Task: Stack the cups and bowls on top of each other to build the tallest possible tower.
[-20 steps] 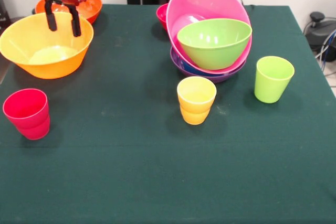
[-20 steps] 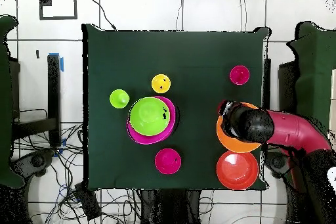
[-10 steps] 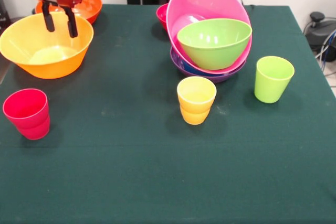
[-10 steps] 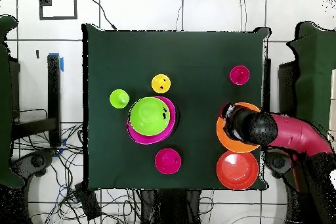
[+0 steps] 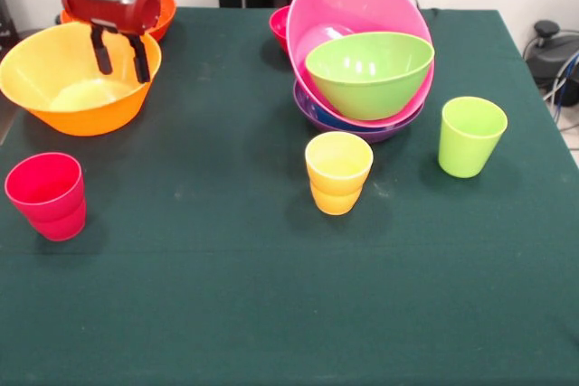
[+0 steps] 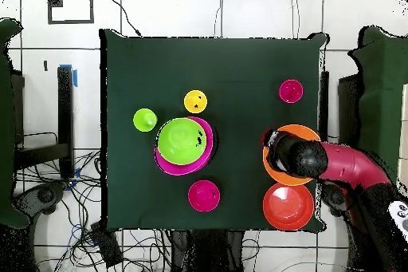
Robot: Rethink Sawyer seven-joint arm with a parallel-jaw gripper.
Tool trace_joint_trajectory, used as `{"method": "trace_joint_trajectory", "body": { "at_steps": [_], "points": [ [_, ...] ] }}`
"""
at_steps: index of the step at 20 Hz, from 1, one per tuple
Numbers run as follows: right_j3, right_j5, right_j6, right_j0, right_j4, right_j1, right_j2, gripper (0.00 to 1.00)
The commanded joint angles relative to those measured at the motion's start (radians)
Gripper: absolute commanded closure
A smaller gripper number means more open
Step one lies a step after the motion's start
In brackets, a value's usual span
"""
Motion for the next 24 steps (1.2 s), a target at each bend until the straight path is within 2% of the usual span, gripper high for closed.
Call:
{"method": "trace_joint_trajectory", "body": {
  "at_steps": [1,17,24],
  "points": [
    [0.054,-0.088,-0.011,0.025,-0.09,0.092,-0.036,0.0],
    [0.04,-0.114,-0.015,0.034,-0.089,0.115,-0.052,0.0],
    [0.007,-0.171,0.006,0.051,-0.124,0.166,-0.084,0.0]
  ]
}}
